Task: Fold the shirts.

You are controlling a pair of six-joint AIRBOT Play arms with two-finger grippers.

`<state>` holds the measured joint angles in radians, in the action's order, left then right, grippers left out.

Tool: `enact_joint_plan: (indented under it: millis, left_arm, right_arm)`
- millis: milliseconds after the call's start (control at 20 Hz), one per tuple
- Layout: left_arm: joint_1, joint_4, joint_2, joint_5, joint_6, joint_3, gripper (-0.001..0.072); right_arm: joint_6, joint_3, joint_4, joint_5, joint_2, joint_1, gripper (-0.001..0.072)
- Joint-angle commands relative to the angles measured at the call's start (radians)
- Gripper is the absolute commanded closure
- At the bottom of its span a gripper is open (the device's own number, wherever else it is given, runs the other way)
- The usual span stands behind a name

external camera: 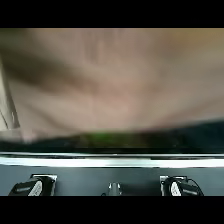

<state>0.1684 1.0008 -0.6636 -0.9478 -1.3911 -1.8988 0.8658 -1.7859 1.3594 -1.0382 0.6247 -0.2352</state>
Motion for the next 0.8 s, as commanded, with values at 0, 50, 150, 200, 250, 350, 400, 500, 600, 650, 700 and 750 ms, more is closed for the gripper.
enact_joint_plan:
  millis: [0, 50, 150, 200, 250, 350, 400, 500, 600, 650, 700, 750]
  left_arm:
    - [0.0, 0.097, -0.005, -0.107, -0.061, -0.007, 0.0686]
    - [0.0, 0.117, -0.018, -0.132, -0.084, -0.007, 0.0686]
    - [0.0, 0.127, -0.054, -0.166, -0.106, -0.006, 0.0686]
    - [0.0, 0.127, -0.078, -0.195, -0.106, -0.006, 0.0687]
    - [0.0, 0.13, -0.114, -0.249, -0.106, -0.006, 0.0687]
    - [0.0, 0.13, -0.209, -0.373, -0.121, 0.02, 0.0687]
    - [-0.001, 0.13, -0.259, -0.41, -0.115, 0.062, 0.0687]
    - [-0.004, 0.13, -0.35, -0.41, -0.063, 0.186, 0.0686]
    - [-0.004, 0.13, -0.457, -0.341, -0.048, 0.357, 0.0687]
    - [-0.006, 0.129, -0.509, -0.28, -0.047, 0.433, 0.0687]
    - [-0.008, 0.129, -0.568, -0.208, -0.036, 0.497, 0.0686]
    - [-0.008, 0.124, -0.627, -0.148, -0.016, 0.533, 0.0686]
  right_arm:
    - [0.005, -0.003, 0.017, -0.091, 0.004, 0.001, 0.069]
    - [0.006, -0.003, 0.016, -0.116, 0.025, 0.001, 0.069]
    - [0.005, -0.003, 0.014, -0.183, 0.08, 0.001, 0.069]
    - [0.005, -0.003, 0.015, -0.233, 0.116, 0.001, 0.069]
    - [0.005, -0.003, 0.014, -0.293, 0.164, 0.001, 0.069]
    - [0.005, -0.003, 0.014, -0.414, 0.29, 0.001, 0.069]
    - [-0.004, -0.002, 0.014, -0.477, 0.365, 0.001, 0.069]
    - [-0.002, 0.039, 0.01, -0.511, 0.524, 0.003, 0.0691]
    - [0.006, 0.086, 0.039, -0.485, 0.703, 0.048, 0.0691]
    - [0.005, 0.091, 0.052, -0.439, 0.792, 0.08, 0.069]
    - [0.009, 0.09, 0.066, -0.365, 0.874, 0.113, 0.069]
    - [0.03, 0.09, 0.068, -0.267, 0.948, 0.139, 0.0689]
